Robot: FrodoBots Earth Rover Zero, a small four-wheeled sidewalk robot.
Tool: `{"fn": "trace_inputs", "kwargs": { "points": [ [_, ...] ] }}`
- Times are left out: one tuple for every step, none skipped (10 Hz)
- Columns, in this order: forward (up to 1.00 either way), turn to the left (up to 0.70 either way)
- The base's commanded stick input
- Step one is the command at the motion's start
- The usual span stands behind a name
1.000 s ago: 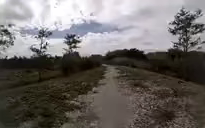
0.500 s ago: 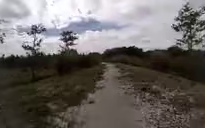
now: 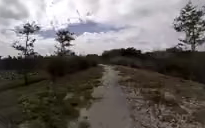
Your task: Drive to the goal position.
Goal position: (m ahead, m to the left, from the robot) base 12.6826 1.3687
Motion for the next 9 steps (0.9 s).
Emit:
{"fn": "trace_inputs", "kwargs": {
  "points": [
    [0.85,0.0],
    [0.85,0.0],
    [0.85,0.0],
    [0.85,0.0],
    [0.85,0.0],
    [0.85,0.0],
    [0.85,0.0],
    [0.85,0.0],
    [0.85,0.0]
  ]
}}
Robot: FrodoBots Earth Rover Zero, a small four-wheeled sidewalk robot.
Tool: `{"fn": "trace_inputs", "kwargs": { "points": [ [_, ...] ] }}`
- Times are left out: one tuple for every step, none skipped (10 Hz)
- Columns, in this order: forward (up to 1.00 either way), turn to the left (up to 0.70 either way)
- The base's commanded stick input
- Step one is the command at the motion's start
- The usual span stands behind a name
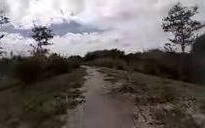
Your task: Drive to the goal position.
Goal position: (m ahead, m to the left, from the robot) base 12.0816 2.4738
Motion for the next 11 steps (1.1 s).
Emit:
{"fn": "trace_inputs", "kwargs": {
  "points": [
    [0.85,0.0],
    [0.85,0.0],
    [0.85,0.0],
    [0.85,0.0],
    [0.85,0.0],
    [0.85,0.0],
    [0.85,0.0],
    [0.85,0.0],
    [0.85,0.0],
    [0.85,0.0],
    [0.85,0.0]
  ]
}}
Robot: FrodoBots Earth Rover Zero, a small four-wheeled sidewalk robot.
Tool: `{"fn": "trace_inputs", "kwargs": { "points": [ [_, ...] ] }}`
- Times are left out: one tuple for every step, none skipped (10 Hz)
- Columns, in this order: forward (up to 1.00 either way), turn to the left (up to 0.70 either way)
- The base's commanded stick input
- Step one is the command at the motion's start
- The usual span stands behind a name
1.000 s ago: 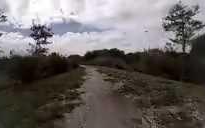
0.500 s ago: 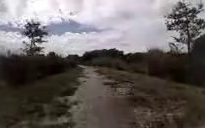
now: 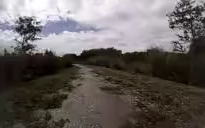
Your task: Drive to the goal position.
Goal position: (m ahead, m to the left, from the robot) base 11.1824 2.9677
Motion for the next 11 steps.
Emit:
{"fn": "trace_inputs", "kwargs": {
  "points": [
    [0.85,0.0],
    [0.85,0.0],
    [0.85,0.0],
    [0.85,0.0],
    [0.85,0.0],
    [0.85,0.0],
    [0.85,0.0],
    [0.85,0.0],
    [0.85,0.34],
    [0.85,0.34],
    [0.85,0.34]
  ]
}}
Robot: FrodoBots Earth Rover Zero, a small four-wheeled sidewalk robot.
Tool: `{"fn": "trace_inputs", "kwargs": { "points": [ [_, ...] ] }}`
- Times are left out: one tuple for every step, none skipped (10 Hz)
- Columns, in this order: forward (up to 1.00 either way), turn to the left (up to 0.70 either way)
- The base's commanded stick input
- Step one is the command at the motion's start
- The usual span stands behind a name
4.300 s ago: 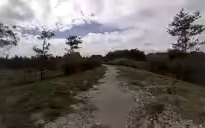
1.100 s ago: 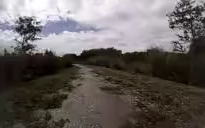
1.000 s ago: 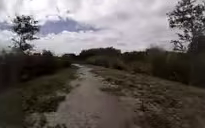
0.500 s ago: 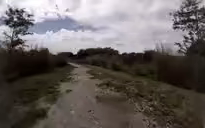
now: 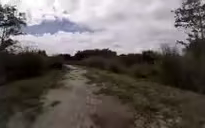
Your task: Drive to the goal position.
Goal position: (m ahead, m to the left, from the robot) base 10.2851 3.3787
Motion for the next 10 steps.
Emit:
{"fn": "trace_inputs", "kwargs": {
  "points": [
    [0.85,0.29],
    [0.85,0.0],
    [0.85,0.0],
    [0.85,0.0],
    [0.85,0.0],
    [0.85,0.0],
    [0.85,0.0],
    [0.85,0.09],
    [0.85,0.33],
    [0.85,0.34]
  ]
}}
